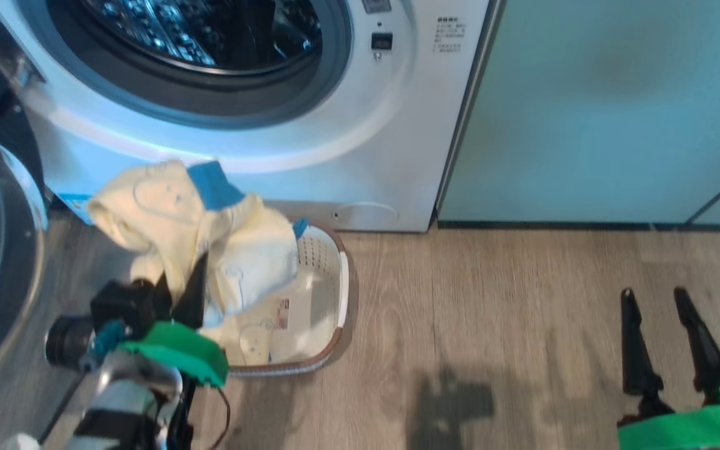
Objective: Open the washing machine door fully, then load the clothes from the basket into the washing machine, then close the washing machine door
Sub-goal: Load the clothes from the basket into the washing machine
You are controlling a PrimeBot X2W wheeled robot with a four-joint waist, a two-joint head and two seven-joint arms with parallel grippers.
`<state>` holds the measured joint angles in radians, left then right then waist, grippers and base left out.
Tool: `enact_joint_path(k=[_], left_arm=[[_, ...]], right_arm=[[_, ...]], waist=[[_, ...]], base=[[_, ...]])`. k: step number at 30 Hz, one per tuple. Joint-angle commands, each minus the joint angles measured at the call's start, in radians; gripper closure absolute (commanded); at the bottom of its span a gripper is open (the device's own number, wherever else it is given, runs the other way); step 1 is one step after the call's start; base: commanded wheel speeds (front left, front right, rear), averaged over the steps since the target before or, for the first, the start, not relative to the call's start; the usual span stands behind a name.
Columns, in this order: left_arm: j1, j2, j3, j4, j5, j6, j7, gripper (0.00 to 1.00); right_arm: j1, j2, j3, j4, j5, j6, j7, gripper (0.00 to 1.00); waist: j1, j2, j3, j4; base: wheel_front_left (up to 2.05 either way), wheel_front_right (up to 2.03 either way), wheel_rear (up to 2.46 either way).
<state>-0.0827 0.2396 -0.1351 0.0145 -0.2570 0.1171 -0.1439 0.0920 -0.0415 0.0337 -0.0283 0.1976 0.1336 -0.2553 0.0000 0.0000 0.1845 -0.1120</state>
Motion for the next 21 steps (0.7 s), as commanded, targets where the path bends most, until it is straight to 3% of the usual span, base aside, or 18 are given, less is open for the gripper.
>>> enact_joint_path(k=[1,14,21], left_arm=[[-0.064,0.029,0.039,-0.028,-0.007,0.0,-0.004,1.0],[-0.353,0.101,0.095,0.096,-0.056,-0.034,0.061,1.0],[-0.522,0.183,0.132,0.15,-0.119,-0.08,0.199,1.0]], right_arm=[[-0.049,-0.009,0.02,-0.039,0.008,-0.003,-0.006,0.0],[-0.137,-0.009,0.013,-0.068,0.048,-0.003,-0.006,0.0],[-0.183,-0.009,0.017,-0.074,0.085,-0.003,-0.006,0.0]], waist=[[0.0,0.0,0.031,-0.008],[0.0,0.0,0.263,-0.056],[0.0,0.0,0.367,-0.09]], base=[[0.0,0.0,0.0],[0.0,0.0,0.0],[0.0,0.0,0.0]])
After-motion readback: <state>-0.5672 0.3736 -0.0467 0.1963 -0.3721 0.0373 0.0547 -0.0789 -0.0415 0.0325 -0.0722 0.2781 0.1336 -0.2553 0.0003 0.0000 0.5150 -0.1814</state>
